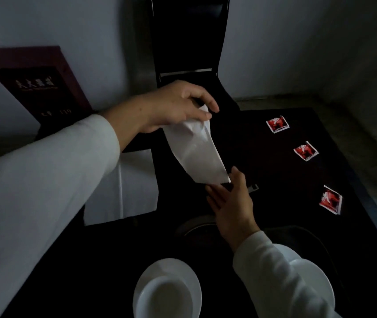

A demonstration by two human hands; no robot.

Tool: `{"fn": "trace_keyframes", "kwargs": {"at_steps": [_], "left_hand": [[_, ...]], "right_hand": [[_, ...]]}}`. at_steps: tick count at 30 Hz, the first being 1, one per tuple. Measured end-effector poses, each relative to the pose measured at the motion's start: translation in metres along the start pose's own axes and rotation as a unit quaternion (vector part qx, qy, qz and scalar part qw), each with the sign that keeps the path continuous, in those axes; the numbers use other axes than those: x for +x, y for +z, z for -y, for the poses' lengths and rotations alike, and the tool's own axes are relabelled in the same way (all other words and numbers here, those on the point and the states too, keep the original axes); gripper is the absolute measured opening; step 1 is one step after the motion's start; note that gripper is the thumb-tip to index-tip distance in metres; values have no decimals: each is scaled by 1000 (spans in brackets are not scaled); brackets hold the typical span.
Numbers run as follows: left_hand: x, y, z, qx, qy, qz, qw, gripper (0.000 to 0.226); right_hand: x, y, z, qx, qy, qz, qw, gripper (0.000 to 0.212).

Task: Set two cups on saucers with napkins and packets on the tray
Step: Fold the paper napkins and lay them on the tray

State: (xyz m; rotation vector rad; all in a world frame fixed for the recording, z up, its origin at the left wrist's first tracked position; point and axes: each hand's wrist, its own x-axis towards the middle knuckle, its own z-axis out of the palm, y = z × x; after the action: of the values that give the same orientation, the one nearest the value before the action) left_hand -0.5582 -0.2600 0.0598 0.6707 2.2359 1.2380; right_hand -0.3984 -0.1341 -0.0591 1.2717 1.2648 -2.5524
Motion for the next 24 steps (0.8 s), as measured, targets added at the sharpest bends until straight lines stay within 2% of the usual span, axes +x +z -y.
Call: {"fn": "trace_keyframes", "kwargs": {"at_steps": [6, 12, 17, 19, 24], "left_hand": [[-46, -15, -24, -19, -6, -76, 997, 21], [-91, -13, -53, -49, -25, -123, 991, 21], [-134, -4, -84, -131, -44, -148, 979, 32], [-152, 4, -98, -152, -50, -165, 973, 35], [-196, 31, -129, -197, -45, -181, 962, 39]], "right_hand": [[-29, -2, 20, -30, -122, 54, 991, 23], [-79, -20, 59, -131, -219, 157, 954, 61], [-126, -44, 100, -177, -226, 230, 930, 80], [-148, -53, 116, -192, -233, 243, 922, 76], [-189, -75, 149, -223, -263, 234, 909, 42]]}}
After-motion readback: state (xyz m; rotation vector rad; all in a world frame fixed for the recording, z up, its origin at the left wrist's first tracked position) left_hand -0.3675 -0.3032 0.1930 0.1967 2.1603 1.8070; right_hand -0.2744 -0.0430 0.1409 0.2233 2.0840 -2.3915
